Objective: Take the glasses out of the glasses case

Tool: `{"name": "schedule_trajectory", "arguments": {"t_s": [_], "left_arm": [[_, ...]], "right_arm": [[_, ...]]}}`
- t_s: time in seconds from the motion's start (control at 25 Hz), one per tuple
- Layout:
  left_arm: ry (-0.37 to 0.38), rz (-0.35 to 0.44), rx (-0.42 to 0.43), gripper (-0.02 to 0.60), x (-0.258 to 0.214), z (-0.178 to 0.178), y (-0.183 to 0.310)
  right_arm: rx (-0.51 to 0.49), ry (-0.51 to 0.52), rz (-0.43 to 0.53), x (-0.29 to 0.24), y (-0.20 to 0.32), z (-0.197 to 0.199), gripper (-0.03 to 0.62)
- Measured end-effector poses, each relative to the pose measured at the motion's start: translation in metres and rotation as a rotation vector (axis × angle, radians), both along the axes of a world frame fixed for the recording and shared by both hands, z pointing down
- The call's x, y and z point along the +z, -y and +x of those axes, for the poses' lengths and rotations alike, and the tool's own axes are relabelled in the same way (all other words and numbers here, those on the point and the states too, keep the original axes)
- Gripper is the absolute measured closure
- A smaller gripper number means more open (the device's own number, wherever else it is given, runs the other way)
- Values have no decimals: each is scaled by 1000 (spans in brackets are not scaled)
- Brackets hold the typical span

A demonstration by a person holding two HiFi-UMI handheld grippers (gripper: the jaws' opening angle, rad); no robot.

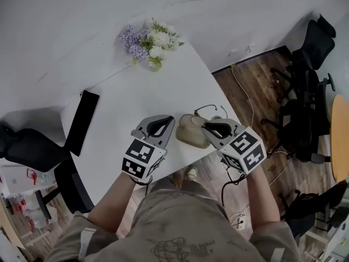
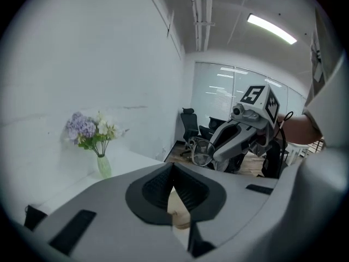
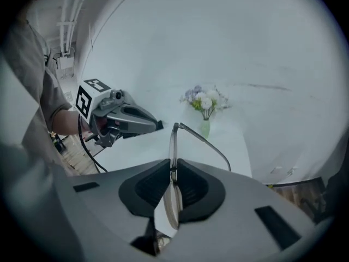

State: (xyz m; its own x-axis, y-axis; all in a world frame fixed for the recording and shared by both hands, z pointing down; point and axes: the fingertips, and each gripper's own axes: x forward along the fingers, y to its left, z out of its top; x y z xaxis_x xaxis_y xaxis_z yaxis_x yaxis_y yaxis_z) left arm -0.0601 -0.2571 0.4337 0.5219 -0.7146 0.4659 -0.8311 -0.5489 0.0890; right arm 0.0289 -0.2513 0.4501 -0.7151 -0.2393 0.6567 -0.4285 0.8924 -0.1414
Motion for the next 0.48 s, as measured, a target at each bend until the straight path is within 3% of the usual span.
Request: {"name": "schedule_trajectory", "arguments": {"t_s": [0.24,0.48], "left_arm": [[38,188,6,566,-72,-1,6],[25,328,36,566,-137,9,1]], "right_arm": [[125,163,157,-83,7,14,536],[258,322,354,-167,5,36,536]]}}
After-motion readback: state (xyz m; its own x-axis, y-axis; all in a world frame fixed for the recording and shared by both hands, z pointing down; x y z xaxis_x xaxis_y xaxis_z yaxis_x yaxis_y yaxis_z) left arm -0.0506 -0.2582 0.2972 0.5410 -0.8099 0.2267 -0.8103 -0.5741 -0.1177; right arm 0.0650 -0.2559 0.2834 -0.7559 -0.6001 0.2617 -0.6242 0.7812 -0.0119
